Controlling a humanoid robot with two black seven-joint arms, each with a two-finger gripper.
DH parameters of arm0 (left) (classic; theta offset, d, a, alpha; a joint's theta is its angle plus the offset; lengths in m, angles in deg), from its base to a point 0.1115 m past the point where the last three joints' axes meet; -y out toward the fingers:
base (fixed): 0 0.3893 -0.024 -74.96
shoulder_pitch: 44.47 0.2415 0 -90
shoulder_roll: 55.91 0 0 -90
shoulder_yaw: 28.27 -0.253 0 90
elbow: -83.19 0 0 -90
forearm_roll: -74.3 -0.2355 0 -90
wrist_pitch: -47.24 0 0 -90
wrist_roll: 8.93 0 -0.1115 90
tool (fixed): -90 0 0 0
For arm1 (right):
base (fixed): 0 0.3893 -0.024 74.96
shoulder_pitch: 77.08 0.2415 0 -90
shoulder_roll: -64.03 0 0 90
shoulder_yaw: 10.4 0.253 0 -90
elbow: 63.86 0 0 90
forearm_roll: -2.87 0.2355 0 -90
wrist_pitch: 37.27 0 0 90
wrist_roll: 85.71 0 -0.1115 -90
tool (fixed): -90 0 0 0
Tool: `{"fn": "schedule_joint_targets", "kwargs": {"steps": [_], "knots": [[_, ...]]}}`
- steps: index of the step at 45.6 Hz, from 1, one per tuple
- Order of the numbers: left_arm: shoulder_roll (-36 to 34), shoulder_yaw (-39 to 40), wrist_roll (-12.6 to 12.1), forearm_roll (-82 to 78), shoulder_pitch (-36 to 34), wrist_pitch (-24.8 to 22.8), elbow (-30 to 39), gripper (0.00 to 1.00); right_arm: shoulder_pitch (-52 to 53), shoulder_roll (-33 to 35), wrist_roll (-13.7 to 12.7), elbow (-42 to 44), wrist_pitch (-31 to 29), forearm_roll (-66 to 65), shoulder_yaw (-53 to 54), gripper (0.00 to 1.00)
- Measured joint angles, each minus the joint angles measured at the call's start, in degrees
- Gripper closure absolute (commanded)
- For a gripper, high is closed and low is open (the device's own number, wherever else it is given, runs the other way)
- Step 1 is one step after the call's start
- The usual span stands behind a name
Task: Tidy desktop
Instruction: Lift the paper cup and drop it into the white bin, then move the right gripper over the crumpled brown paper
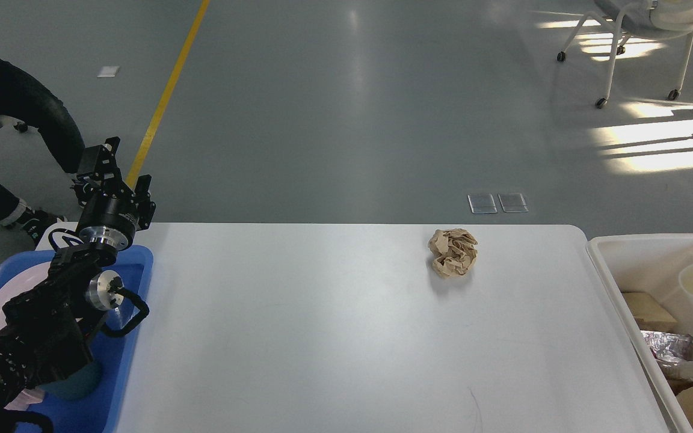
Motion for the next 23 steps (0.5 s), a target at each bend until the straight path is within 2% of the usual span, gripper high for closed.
{"fn": "schedule_joint_targets", "kwargs": {"steps": [12,23], "knots": [[0.0,0.0,0.0,0.0,0.0,0.0,0.0,0.03,0.4,-0.6,0.0,-1.1,-0.5,0.2,0.3,0.00],[0.0,0.0,0.0,0.0,0.0,0.0,0.0,0.03,14.6,-3.7,0.0,-6.0,-2.1,0.1,-1.8,0.00]]}}
